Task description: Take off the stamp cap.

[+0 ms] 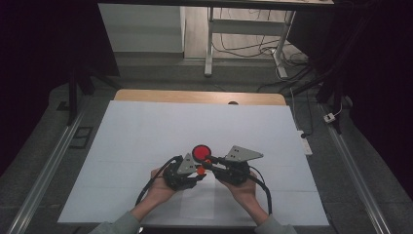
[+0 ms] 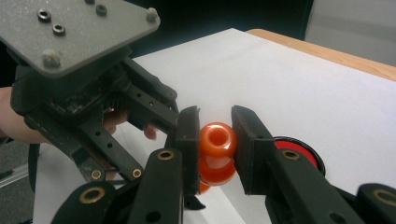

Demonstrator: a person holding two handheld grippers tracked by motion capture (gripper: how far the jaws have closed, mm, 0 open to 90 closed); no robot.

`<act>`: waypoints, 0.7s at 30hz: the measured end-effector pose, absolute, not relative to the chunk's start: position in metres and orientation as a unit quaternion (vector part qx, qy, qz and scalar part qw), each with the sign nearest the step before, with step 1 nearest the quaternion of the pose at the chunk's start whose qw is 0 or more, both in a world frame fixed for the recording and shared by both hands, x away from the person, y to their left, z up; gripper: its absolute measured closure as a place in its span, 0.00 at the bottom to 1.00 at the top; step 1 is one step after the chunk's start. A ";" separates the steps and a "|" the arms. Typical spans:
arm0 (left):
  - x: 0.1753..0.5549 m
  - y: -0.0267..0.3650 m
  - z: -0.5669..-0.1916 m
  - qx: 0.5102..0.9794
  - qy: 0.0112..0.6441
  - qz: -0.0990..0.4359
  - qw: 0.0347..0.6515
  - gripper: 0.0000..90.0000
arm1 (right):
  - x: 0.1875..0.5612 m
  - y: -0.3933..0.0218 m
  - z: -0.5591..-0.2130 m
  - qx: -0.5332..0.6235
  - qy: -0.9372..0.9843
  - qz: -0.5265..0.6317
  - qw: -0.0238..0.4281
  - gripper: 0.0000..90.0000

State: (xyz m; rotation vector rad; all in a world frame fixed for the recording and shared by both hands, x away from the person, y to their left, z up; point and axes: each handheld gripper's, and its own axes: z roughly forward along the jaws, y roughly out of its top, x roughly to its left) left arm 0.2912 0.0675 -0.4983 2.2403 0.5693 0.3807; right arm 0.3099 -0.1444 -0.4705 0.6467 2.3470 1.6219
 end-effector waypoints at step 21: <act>0.278 0.112 -0.489 0.853 0.263 0.151 0.425 0.72 | 0.310 -0.148 -0.469 0.220 0.795 0.552 0.118 0.80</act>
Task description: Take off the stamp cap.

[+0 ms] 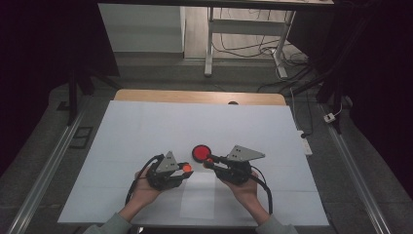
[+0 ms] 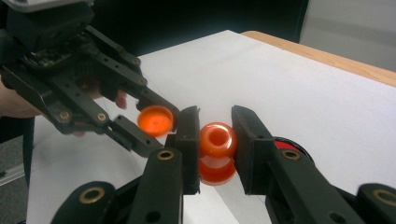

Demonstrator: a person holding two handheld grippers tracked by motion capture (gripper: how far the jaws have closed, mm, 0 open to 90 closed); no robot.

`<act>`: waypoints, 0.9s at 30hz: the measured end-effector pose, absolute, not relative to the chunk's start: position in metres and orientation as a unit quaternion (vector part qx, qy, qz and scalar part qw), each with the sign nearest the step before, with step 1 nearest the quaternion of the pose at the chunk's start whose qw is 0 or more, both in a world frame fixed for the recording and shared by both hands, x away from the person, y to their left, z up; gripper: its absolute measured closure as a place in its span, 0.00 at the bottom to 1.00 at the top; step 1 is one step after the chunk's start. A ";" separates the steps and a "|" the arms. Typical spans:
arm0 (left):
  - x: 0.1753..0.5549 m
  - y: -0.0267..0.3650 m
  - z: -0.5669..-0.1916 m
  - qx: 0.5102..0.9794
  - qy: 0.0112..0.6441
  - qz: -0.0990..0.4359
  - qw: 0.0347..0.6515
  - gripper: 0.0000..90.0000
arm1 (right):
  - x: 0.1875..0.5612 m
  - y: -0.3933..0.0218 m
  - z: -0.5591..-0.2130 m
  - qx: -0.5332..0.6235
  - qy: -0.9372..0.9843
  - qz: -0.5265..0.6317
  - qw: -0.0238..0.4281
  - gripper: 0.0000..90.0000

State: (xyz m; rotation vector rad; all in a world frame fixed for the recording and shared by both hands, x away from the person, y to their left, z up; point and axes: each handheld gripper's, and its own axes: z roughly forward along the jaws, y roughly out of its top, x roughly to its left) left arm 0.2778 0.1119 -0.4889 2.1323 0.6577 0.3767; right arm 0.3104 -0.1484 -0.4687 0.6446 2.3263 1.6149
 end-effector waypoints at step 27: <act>0.250 0.186 -0.498 0.818 0.339 0.156 0.439 0.72 | 0.315 -0.155 -0.472 0.231 0.797 0.542 0.133 0.80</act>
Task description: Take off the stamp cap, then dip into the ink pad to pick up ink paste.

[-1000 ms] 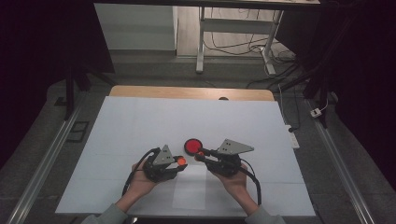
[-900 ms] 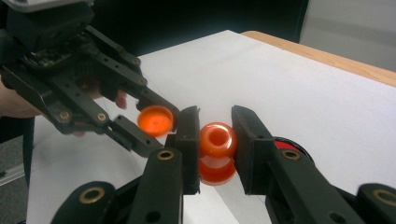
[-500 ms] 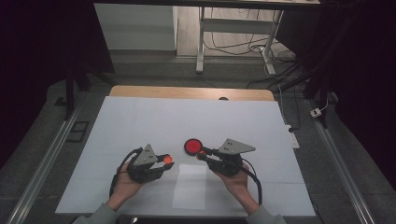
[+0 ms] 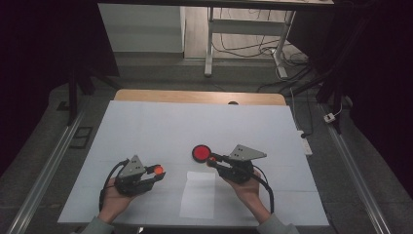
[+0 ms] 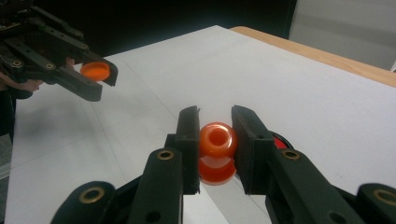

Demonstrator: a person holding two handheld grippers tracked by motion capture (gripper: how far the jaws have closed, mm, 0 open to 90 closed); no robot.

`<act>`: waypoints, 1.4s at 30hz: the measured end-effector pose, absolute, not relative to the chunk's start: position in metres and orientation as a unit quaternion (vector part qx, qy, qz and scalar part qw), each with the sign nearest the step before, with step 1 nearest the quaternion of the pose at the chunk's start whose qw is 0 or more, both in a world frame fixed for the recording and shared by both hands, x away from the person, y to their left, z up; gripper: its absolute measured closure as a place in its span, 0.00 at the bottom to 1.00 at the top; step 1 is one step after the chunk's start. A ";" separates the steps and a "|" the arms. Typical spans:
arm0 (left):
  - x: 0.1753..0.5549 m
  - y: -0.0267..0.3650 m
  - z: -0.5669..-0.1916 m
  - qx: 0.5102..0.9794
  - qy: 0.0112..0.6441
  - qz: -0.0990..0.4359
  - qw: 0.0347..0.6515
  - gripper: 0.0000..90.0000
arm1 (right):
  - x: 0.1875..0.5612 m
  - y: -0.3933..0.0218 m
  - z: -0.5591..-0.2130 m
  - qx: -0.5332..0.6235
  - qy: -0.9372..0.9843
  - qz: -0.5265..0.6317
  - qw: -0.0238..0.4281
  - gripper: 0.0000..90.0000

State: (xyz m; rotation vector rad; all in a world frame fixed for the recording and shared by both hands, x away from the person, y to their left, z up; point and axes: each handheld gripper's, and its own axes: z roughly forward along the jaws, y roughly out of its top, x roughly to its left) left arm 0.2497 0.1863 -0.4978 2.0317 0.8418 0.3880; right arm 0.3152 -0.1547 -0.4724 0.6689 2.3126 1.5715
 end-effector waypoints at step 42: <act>0.238 0.213 -0.507 0.807 0.365 0.161 0.436 0.72 | 0.321 -0.163 -0.473 0.241 0.795 0.537 0.146 0.80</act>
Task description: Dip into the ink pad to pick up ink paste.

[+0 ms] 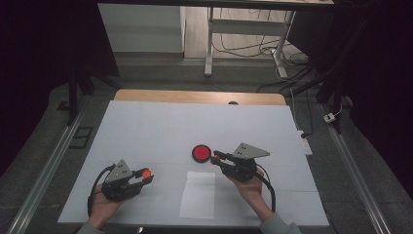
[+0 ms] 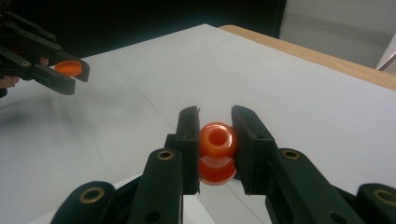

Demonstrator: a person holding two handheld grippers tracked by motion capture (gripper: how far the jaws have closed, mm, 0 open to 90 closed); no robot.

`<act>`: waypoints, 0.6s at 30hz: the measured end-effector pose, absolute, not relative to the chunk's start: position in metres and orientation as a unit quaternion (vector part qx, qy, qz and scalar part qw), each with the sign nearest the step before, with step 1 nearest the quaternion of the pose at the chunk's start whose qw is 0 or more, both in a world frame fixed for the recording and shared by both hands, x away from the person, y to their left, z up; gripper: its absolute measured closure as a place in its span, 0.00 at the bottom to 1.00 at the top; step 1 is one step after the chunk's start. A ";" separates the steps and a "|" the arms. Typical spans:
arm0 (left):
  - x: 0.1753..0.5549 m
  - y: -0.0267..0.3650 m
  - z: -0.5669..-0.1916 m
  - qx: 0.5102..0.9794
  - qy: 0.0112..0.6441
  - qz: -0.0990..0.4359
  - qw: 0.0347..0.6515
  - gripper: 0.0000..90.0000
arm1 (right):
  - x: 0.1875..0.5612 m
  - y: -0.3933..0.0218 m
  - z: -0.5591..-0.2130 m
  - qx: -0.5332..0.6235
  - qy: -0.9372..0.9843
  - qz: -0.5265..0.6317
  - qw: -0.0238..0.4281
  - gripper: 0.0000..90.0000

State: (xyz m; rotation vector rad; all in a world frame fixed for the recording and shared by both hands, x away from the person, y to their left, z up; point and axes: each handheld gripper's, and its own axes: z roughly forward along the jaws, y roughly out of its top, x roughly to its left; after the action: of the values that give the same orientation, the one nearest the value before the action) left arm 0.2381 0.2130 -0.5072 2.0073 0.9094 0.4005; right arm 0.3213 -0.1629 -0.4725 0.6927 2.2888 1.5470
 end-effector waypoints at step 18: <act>0.241 0.212 -0.510 0.809 0.366 0.158 0.433 0.72 | 0.339 -0.160 -0.476 0.256 0.796 0.527 0.151 0.80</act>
State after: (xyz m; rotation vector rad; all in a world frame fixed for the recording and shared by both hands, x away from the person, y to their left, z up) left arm 0.2406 0.2124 -0.5095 2.0152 0.9125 0.3925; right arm 0.3392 -0.1597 -0.4762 0.7348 2.2856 1.5126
